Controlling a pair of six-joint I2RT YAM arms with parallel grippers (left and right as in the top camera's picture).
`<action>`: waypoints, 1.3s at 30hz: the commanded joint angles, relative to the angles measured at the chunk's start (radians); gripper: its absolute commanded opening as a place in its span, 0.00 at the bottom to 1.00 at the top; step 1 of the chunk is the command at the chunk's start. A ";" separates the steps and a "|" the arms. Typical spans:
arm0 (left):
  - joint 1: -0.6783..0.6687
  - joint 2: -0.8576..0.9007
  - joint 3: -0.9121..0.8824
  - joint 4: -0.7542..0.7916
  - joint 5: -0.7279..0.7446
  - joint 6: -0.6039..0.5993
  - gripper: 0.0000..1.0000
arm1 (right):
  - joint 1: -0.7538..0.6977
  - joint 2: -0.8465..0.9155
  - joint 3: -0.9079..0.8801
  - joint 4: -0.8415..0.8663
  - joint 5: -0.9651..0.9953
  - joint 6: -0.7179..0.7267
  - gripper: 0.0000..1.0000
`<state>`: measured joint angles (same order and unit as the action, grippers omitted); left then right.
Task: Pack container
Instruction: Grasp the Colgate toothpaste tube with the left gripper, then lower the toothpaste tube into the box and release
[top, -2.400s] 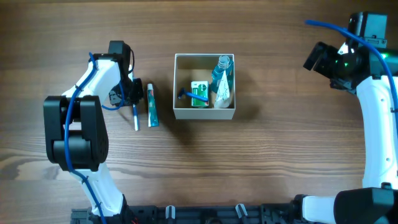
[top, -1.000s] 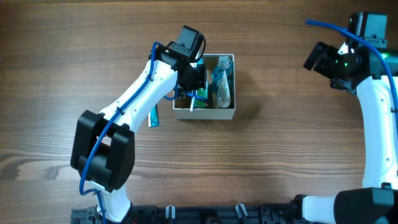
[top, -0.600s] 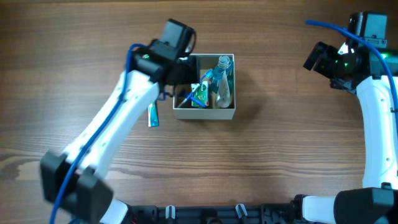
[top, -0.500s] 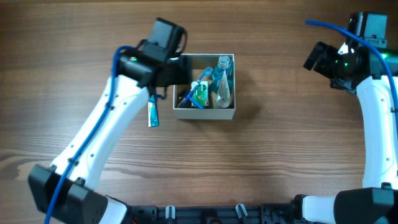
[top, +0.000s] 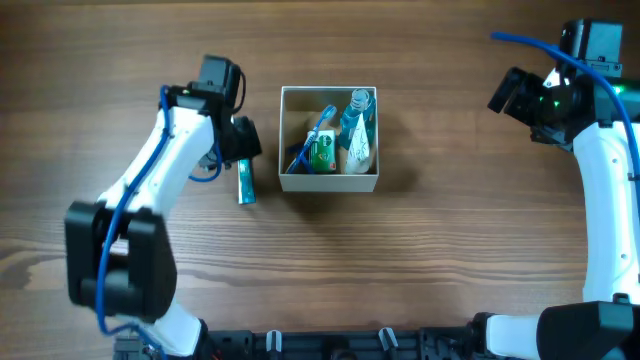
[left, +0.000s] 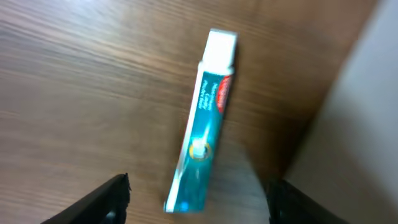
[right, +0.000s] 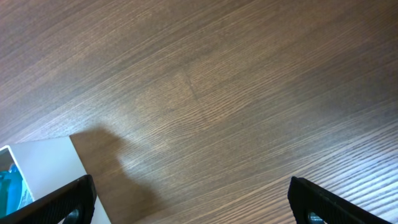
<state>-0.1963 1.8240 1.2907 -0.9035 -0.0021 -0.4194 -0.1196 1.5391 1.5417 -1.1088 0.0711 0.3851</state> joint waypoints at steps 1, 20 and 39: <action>-0.001 0.097 -0.047 0.053 0.066 0.081 0.71 | -0.002 0.012 0.011 0.002 -0.005 0.008 1.00; 0.014 0.162 -0.043 0.109 0.065 0.102 0.20 | -0.002 0.012 0.011 0.002 -0.005 0.009 1.00; -0.207 -0.250 0.117 0.045 0.090 0.097 0.19 | -0.002 0.012 0.011 0.002 -0.005 0.008 1.00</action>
<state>-0.3256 1.5631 1.4040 -0.9195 0.0662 -0.3340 -0.1196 1.5391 1.5417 -1.1091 0.0711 0.3851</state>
